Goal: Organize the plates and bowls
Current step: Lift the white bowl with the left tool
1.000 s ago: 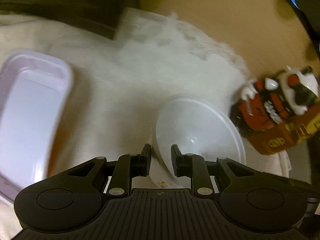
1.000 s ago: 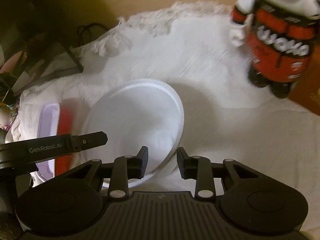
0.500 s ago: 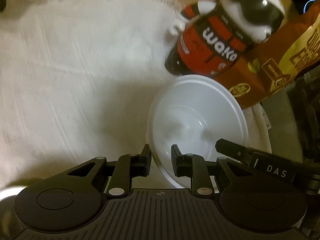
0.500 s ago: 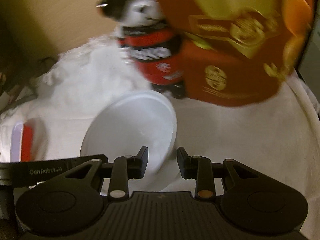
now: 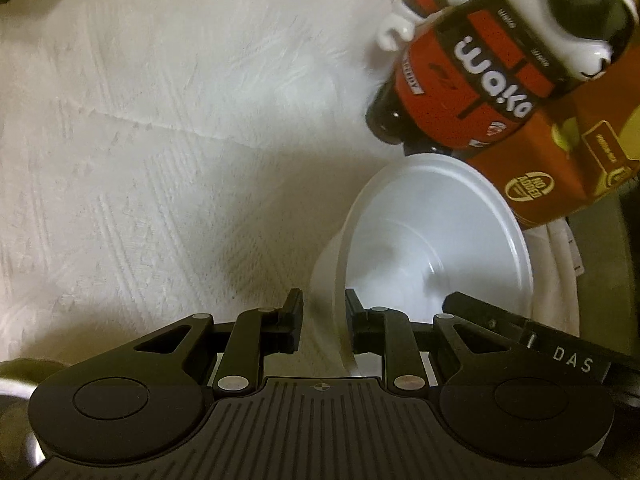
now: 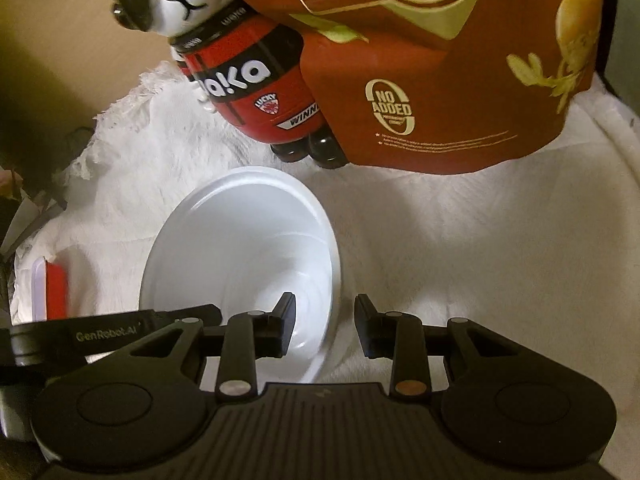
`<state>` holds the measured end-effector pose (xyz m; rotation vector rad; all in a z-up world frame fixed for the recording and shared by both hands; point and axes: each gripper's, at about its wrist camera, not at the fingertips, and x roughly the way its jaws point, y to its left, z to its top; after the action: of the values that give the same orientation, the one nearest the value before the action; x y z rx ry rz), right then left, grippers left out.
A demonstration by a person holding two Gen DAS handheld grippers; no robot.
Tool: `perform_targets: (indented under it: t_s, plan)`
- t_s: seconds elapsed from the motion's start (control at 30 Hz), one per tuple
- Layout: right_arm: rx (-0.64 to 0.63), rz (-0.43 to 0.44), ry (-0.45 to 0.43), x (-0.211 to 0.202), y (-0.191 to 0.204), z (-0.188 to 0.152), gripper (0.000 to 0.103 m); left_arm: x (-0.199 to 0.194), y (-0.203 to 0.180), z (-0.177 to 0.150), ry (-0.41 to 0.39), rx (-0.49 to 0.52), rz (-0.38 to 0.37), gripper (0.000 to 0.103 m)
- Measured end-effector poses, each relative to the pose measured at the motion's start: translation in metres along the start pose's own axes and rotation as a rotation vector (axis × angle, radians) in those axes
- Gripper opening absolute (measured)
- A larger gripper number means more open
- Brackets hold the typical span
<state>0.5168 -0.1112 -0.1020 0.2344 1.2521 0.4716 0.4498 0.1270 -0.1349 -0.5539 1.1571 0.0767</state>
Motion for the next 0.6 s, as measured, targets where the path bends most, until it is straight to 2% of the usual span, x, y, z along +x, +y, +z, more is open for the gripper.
perform_targets:
  t_s: [0.17, 0.27, 0.43, 0.6]
  plan:
    - [0.009, 0.01, 0.047, 0.012, -0.004, 0.004, 0.034, 0.008, 0.001, -0.001, 0.016, -0.022, -0.002, 0.024]
    - [-0.005, 0.011, 0.037, 0.01, -0.002, 0.004, 0.034, 0.006, -0.006, -0.003, 0.017, 0.005, 0.009, 0.024]
    - [-0.005, -0.006, 0.016, 0.004, -0.01, 0.004, 0.035, 0.007, -0.021, -0.003, 0.027, 0.055, -0.016, 0.025]
    - [0.022, -0.004, 0.015, 0.001, -0.023, 0.002, 0.035, 0.018, -0.027, -0.006, 0.07, 0.064, -0.025, 0.025]
